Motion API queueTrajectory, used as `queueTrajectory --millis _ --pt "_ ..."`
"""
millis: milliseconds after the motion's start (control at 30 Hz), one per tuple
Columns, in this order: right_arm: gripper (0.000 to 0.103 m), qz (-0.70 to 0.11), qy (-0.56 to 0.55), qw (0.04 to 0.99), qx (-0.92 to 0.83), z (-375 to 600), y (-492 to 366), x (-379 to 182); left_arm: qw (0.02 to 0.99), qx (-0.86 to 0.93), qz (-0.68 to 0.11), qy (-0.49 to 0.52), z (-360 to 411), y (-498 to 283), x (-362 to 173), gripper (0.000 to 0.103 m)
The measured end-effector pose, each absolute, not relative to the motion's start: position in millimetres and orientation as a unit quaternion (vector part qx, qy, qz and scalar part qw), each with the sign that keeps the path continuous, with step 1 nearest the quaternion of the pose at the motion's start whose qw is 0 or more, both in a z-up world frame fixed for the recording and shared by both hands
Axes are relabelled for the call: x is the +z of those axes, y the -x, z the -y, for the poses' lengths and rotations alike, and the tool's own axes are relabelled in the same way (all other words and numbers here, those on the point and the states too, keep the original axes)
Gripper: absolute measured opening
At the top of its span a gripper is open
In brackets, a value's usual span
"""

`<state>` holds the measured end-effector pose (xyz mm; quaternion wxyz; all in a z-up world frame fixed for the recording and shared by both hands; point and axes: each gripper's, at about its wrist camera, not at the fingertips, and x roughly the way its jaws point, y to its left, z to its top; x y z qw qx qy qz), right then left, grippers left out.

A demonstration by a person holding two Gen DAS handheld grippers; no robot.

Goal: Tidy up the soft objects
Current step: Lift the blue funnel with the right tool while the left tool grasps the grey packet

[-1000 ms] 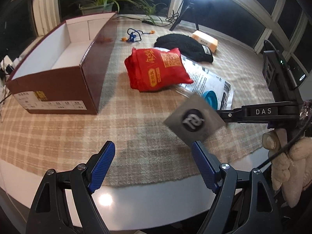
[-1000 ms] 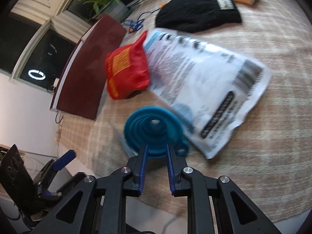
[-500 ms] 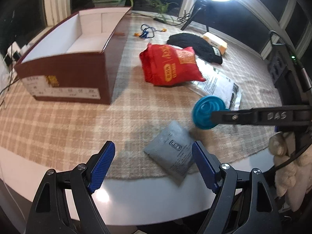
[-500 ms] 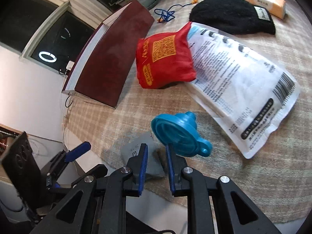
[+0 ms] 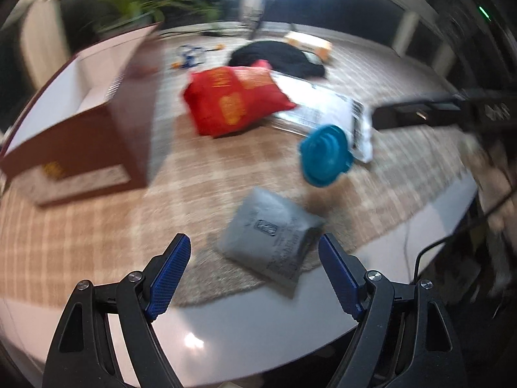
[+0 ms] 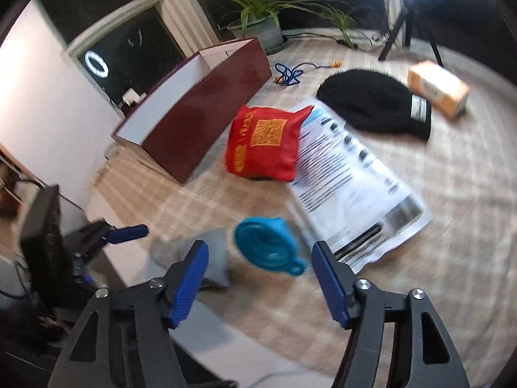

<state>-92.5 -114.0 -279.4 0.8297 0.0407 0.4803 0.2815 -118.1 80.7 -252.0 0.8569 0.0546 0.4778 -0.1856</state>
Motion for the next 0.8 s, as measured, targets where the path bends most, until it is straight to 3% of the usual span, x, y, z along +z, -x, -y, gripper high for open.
queueTrajectory --millis 200,533,800 --pt "0.063 -0.476 0.022 0.828 0.296 101.7 78.5 -296.4 0.843 -0.219 -0.483 -0.086 -70.3 104.7 -266.2 0.082" --pt "0.063 -0.483 0.022 0.824 0.295 100.8 70.9 -317.6 0.823 -0.243 -0.491 -0.151 -62.4 96.3 -282.0 0.082" --pt "0.063 -0.476 0.034 0.827 0.295 91.9 74.9 -322.6 0.82 -0.256 -0.492 -0.142 -57.4 85.8 -288.4 0.083"
